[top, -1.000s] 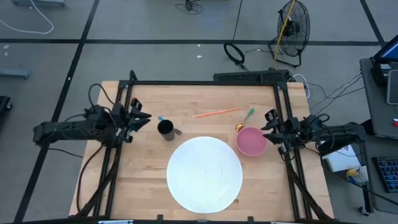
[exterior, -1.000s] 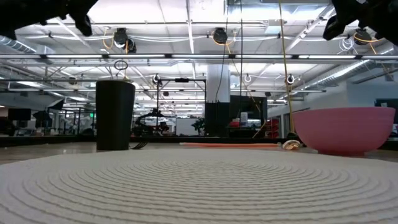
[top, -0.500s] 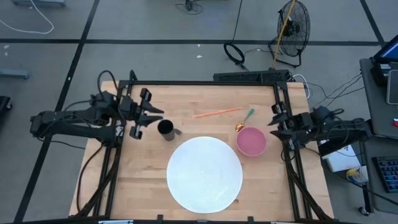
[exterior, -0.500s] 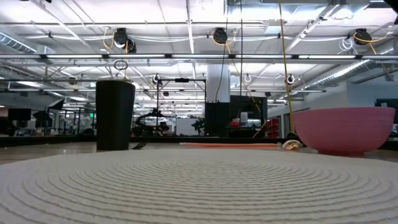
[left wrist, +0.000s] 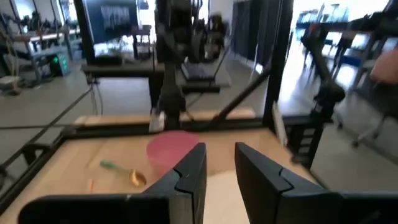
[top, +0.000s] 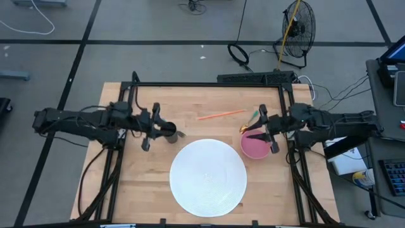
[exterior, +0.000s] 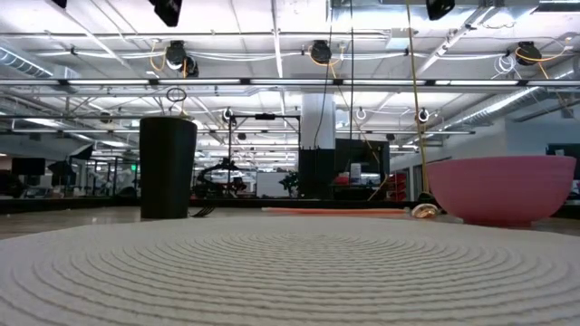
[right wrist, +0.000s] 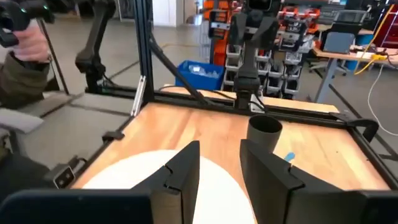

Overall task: Pick & Place Utensil
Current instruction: Put the pink bowl on the white table mat

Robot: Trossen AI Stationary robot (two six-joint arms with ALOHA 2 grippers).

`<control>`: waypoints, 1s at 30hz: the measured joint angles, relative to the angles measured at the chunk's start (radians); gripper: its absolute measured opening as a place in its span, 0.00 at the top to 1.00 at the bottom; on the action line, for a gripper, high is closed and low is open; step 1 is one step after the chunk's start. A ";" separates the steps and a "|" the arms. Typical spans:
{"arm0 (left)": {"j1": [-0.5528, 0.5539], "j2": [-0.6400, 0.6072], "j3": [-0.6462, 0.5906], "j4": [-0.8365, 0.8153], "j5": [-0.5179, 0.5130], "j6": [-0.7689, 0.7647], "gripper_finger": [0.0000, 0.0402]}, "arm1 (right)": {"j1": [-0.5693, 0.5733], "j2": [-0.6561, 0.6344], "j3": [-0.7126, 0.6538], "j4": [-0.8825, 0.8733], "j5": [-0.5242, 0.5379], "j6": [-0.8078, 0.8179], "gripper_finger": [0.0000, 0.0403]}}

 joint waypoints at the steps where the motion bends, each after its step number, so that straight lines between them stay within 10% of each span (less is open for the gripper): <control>1: -0.029 0.009 0.000 -0.009 -0.037 0.014 0.78 | 0.008 0.010 0.007 -0.011 0.000 -0.017 0.72; 7: -0.191 0.039 0.000 -0.133 -0.247 0.026 0.78 | 0.097 0.026 0.016 -0.035 0.043 -0.078 0.72; 19: -0.454 0.210 0.000 -0.191 -0.460 -0.088 0.78 | 0.333 0.123 0.019 -0.254 0.567 0.017 0.72; 30: -0.467 0.233 0.000 -0.184 -0.538 -0.098 0.78 | 0.161 0.229 0.200 -0.950 0.701 0.557 0.72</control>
